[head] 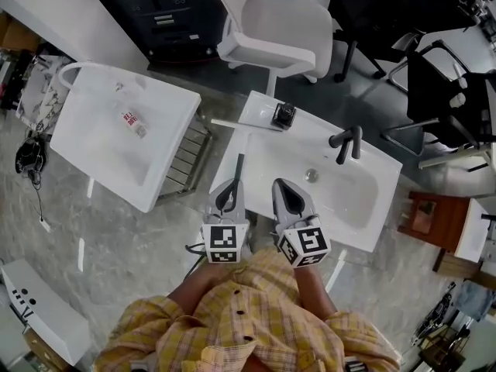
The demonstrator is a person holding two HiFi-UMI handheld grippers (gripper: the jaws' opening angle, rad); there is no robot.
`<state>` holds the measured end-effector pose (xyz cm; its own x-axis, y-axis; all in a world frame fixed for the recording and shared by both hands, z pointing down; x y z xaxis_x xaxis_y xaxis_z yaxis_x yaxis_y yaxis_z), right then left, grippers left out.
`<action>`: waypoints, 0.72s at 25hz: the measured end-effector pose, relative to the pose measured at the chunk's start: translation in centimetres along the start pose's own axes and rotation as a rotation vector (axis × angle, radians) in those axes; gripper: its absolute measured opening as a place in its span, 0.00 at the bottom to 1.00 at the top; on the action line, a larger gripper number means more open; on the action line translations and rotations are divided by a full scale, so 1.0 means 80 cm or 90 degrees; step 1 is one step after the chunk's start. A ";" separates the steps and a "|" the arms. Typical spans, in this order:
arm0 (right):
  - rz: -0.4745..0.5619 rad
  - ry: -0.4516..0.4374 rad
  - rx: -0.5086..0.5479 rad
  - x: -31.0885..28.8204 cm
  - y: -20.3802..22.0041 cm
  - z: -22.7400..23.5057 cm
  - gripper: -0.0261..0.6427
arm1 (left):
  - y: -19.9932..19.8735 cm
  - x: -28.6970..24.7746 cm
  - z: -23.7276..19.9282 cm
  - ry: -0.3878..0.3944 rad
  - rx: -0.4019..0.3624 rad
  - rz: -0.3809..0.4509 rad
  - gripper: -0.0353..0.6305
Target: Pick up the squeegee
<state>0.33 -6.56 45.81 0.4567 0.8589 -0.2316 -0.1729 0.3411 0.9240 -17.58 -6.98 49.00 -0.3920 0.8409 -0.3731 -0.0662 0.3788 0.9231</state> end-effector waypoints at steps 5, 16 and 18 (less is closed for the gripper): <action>-0.008 -0.005 -0.003 -0.005 0.005 0.012 0.03 | 0.003 -0.022 0.002 -0.003 0.008 -0.017 0.05; -0.030 -0.012 -0.011 -0.042 0.011 0.042 0.03 | 0.015 -0.078 -0.007 -0.019 0.026 -0.062 0.05; -0.038 -0.009 -0.013 -0.048 0.015 0.049 0.03 | 0.019 -0.091 -0.011 -0.020 0.026 -0.071 0.05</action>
<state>1.80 -10.99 48.98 0.4796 0.8311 -0.2814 -0.1628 0.3994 0.9022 -15.60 -12.87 53.17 -0.3558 0.8039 -0.4765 -0.0695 0.4857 0.8713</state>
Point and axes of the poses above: the fingertips, and each gripper's own axes: x backward along the fingers, z to its right, y out of its underside, the point moved 10 cm from there along x, backward along the fingers, and after that the axes turned 6 degrees about z, right-handed, at the moved point
